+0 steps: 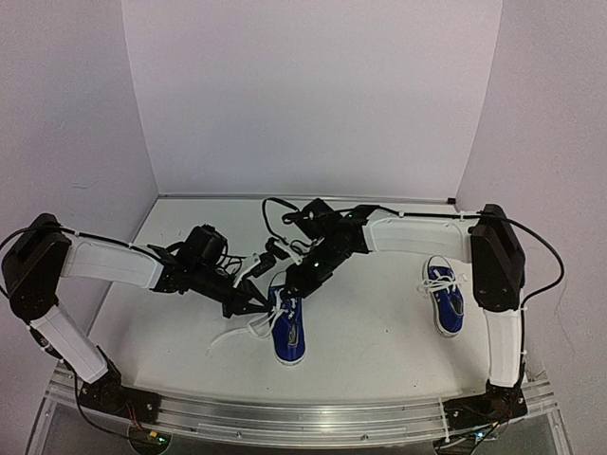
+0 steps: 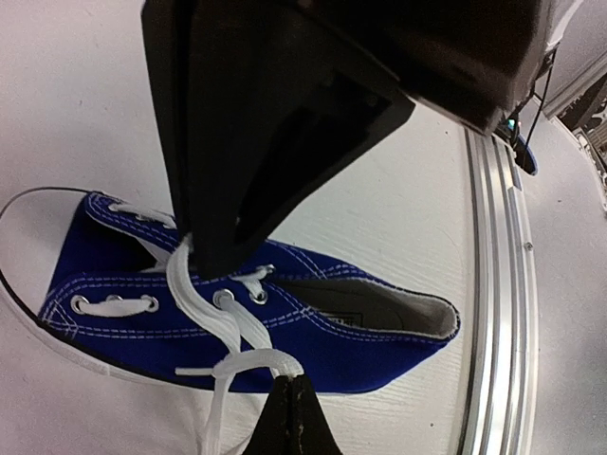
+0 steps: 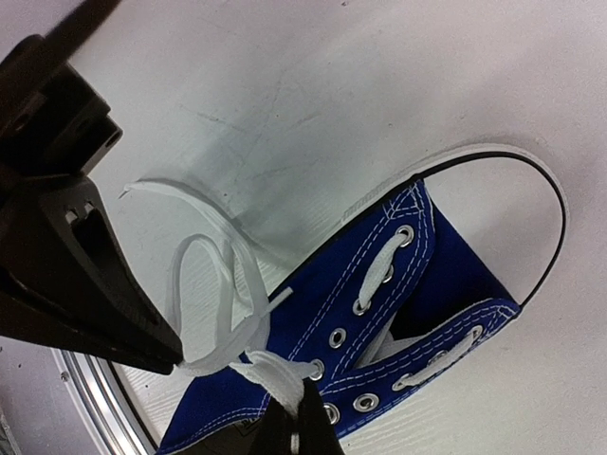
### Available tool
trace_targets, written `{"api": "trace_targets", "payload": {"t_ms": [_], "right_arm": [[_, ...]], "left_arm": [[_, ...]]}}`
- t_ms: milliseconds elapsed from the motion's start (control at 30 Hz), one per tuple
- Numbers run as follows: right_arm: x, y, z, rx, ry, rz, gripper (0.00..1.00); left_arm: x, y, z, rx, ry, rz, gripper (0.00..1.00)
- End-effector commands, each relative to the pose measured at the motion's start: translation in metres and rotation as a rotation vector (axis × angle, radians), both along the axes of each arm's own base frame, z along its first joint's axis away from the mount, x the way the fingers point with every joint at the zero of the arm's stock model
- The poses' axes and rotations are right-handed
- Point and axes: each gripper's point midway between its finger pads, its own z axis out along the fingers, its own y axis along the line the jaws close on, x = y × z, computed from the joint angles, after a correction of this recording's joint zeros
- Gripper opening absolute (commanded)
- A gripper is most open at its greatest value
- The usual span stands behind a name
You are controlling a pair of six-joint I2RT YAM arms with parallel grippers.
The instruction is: Tie the shoes
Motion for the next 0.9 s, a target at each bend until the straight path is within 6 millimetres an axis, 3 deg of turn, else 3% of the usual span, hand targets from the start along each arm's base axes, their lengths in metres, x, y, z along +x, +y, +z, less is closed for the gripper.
{"api": "trace_targets", "payload": {"t_ms": [0,167,400,767,867], "right_arm": [[-0.002,-0.004,0.032,0.05,-0.056,0.006,0.0],[-0.003,-0.004,0.031,0.053,-0.057,0.01,0.0],[-0.003,-0.003,0.033,0.064,-0.062,0.008,0.0],[0.01,-0.013,0.039,0.134,-0.077,-0.081,0.0],[0.011,-0.013,0.042,0.161,-0.088,-0.083,0.0]], "left_arm": [[0.033,-0.01,0.023,-0.034,-0.127,0.076,0.0],[0.061,-0.005,0.011,0.024,-0.125,0.2,0.0],[0.071,-0.01,0.002,0.003,-0.121,0.241,0.0],[0.051,0.004,-0.001,-0.053,-0.198,0.209,0.0],[0.054,0.005,-0.004,-0.056,-0.217,0.224,0.0]]}}
